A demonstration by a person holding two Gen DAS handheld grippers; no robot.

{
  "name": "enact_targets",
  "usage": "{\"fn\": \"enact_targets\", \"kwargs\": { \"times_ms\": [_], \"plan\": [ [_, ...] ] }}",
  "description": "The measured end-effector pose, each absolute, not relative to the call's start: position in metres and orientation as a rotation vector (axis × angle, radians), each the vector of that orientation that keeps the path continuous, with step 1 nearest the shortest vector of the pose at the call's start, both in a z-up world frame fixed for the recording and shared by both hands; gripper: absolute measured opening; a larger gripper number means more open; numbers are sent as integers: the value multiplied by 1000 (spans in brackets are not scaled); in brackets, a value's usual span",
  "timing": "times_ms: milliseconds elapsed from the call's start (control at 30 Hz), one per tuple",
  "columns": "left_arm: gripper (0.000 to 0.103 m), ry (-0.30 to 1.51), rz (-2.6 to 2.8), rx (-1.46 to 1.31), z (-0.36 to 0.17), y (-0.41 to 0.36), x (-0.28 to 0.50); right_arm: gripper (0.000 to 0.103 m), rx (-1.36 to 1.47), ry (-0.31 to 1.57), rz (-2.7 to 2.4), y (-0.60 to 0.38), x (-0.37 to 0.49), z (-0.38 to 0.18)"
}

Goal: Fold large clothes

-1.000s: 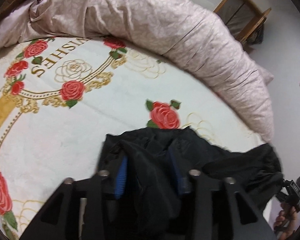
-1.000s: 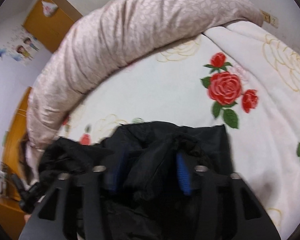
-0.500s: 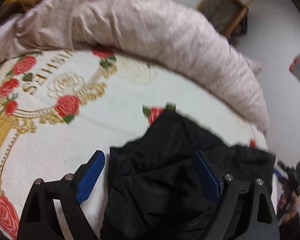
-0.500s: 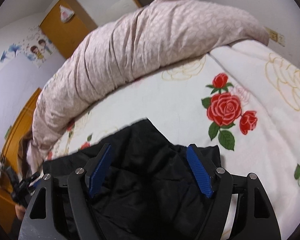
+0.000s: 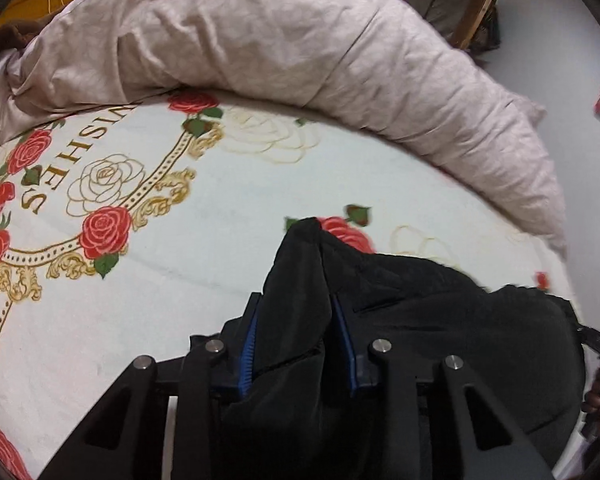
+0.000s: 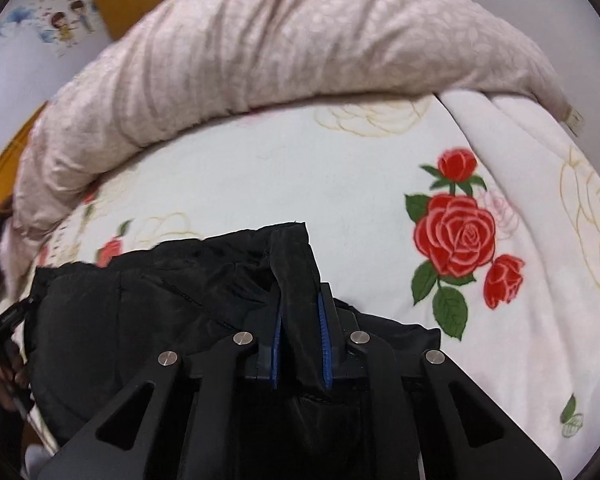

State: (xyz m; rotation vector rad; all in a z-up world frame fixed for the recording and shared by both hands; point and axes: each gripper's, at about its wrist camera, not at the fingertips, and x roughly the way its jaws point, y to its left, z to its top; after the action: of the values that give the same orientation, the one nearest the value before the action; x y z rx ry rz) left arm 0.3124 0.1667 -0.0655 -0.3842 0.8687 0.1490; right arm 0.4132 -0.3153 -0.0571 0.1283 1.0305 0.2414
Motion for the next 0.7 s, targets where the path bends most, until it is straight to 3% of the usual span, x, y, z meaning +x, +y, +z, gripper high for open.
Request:
{"fn": "enact_targets", "kwargs": {
  "times_ms": [300,500,600,700],
  "plan": [
    [41,842,231,-338,-100,159,321,19,-33,1046,168,-285,427,-112],
    [52,873,280,-306,-101,156,332,22,-61,1035,135,-283,429,-113],
    [55,879,286,-311,-82,162,328,28,-35,998,119,-292,419,-86],
    [64,841,303,-316,-54,172,315,45,-12,924,126,-299,400,-53]
  ]
}}
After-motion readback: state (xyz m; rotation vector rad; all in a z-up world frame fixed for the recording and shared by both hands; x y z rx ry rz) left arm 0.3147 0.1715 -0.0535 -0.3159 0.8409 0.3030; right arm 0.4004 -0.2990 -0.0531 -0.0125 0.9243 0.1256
